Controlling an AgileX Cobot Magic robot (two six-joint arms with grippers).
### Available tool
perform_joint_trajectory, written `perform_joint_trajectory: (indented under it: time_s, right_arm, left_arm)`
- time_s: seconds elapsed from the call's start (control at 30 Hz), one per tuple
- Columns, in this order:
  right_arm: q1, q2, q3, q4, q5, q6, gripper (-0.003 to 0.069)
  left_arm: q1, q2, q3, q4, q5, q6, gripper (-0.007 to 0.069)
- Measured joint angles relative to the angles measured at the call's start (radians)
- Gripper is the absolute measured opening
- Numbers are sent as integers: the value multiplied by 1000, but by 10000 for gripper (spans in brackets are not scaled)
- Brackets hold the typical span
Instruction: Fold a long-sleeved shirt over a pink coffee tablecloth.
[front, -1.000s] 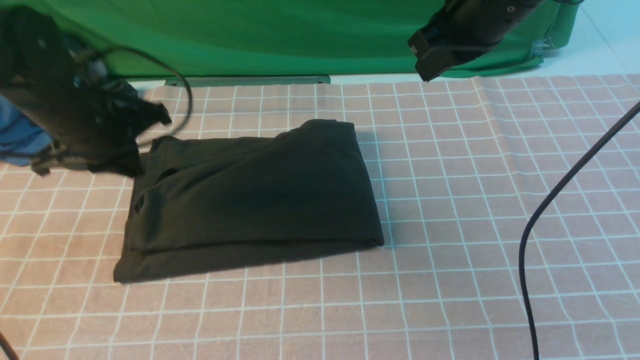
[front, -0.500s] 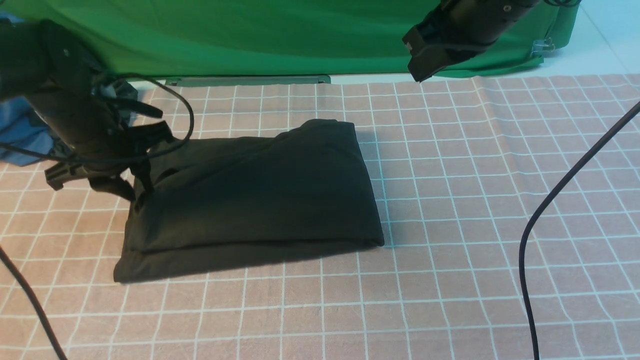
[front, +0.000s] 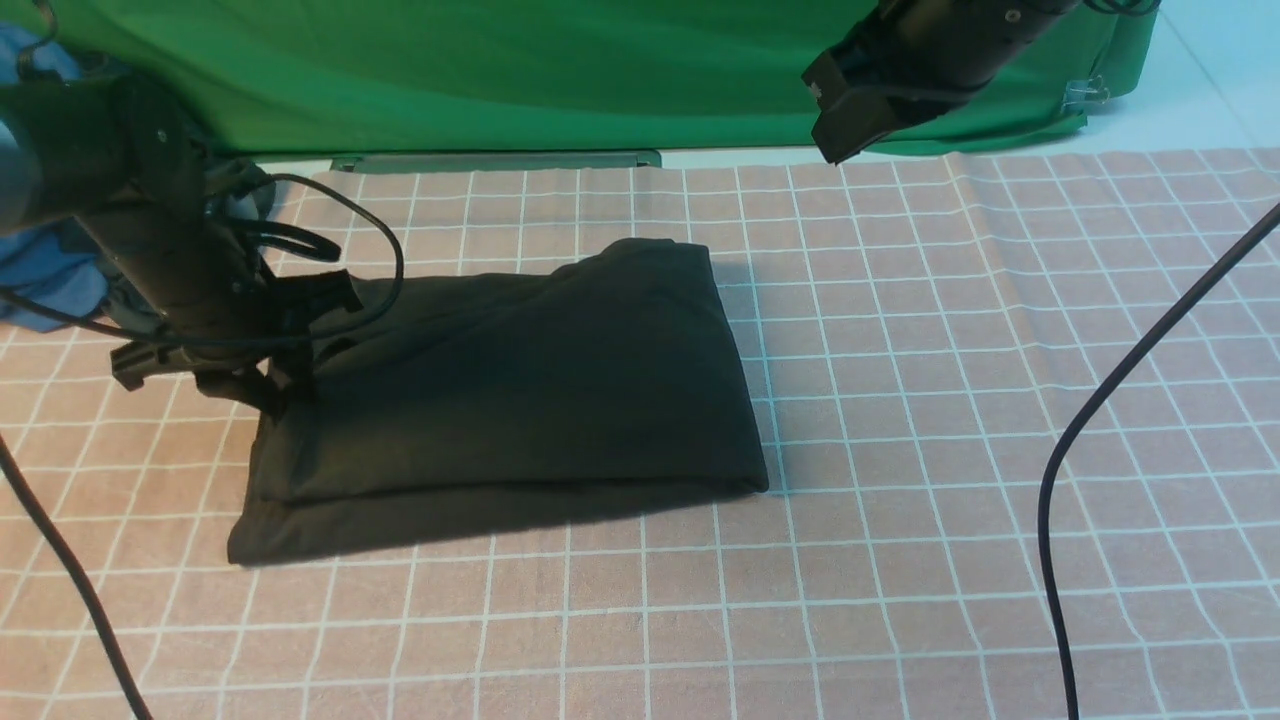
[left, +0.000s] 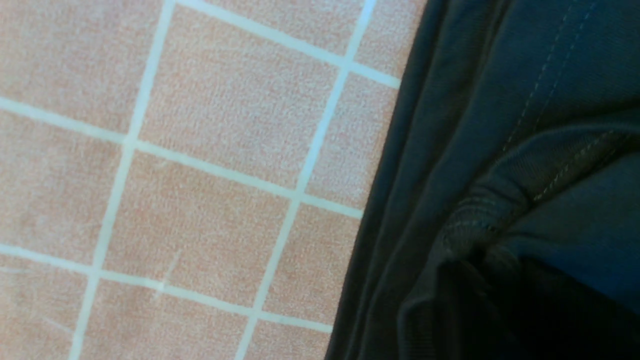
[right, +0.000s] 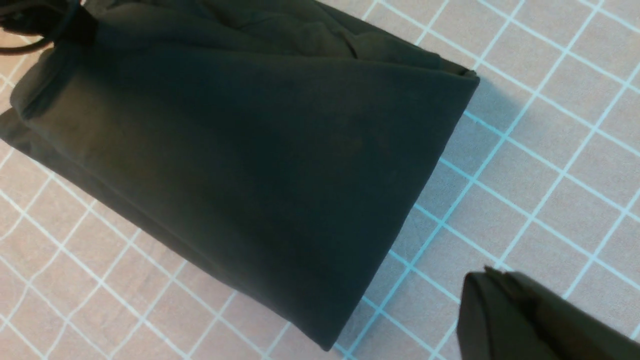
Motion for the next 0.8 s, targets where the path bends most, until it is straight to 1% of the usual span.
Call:
perform_joint_trajectory:
  time_s: [0.03,0.07,0.33,0.53,0.6,0.8]
  right_arm:
    - [0,0,0,0,0,0,37]
    - [0,0,0,0,0,0,37]
    - [0,0,0,1,0,-1,37]
    - [0,0,0,1,-1,-15,37]
    - [0,0,0,1,-1,-21,37]
    - [0,0,0,1,-1,-27,37]
  left_arm:
    - [0,0,0,-1,1,8,71]
    - [0,0,0,-2,2,15,60]
    - [0,-35,0,16,6,23,60]
    - [0,-100,0,108,-1,-5,60]
    - [0,-100,0,118,-3,-6,60]
    - [0,-85,0,128,-67,-6,60]
